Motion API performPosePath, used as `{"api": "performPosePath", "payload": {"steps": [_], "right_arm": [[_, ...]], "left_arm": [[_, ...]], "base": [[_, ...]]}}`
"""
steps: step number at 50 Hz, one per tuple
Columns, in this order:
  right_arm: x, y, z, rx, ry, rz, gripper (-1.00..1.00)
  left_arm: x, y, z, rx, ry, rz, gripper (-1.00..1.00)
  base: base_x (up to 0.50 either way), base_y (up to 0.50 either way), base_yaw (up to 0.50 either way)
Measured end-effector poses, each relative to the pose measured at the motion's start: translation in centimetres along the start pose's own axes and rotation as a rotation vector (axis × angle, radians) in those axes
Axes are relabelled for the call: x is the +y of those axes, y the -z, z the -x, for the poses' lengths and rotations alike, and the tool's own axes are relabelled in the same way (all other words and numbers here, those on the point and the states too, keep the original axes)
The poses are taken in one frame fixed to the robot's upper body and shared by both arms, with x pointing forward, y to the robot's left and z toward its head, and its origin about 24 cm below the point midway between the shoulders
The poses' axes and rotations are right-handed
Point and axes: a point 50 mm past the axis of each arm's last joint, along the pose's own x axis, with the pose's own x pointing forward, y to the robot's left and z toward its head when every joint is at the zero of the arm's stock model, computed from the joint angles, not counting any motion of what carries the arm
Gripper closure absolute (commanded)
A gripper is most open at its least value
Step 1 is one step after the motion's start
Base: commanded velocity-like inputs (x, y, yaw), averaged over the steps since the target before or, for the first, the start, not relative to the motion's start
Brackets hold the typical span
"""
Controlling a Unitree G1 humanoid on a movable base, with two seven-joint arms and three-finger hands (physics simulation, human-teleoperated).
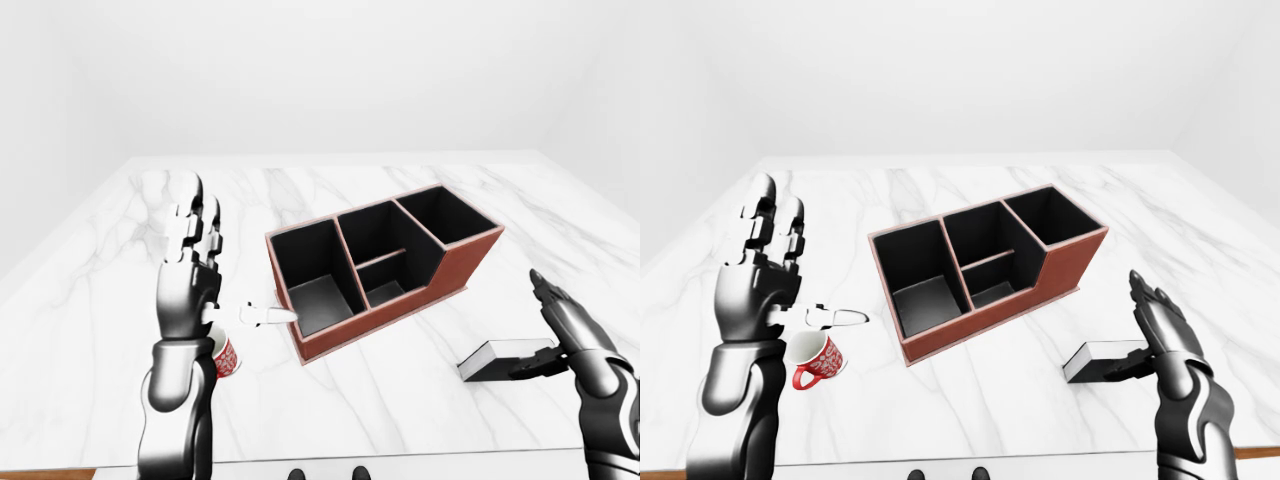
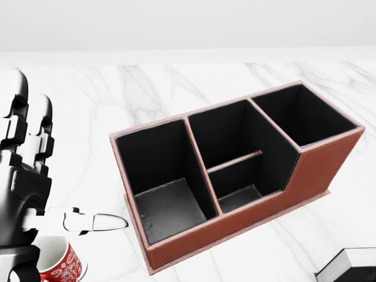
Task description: Pick up the book and place it in the back compartment of the caddy.
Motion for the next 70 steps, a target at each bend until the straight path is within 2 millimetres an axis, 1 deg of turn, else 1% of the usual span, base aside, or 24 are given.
{"api": "performPosePath", "payload": {"steps": [35,57,58,59,70], "right_arm": [[1.1,0.1,-0.6,0.003,-0.026,0.014,-1.00],[2.5,0.3,-0.7,-0.007,-0.086,0.024,-1.00],[2.6,0.4,-0.7,-0.008,-0.089,0.025,0.33],[2.6,0.4,-0.7,-0.009,-0.091,0.025,1.00],[2.6,0.4,-0.7,-0.027,-0.104,0.040,1.00]], "left_arm": [[0.0,0.2,0.0,0.007,0.001,-0.001,-1.00],[-0.1,0.2,0.0,0.008,0.000,-0.002,-1.00],[-0.1,0.2,0.0,0.008,0.000,-0.002,-1.00],[-0.1,0.2,0.0,0.008,0.000,-0.002,-1.00],[0.0,0.1,0.0,0.005,-0.002,-0.002,-1.00]], "base": [[0.00,0.00,0.00],[0.00,0.00,0.00],[0.00,0.00,0.00],[0.00,0.00,0.00],[0.00,0.00,0.00]]}}
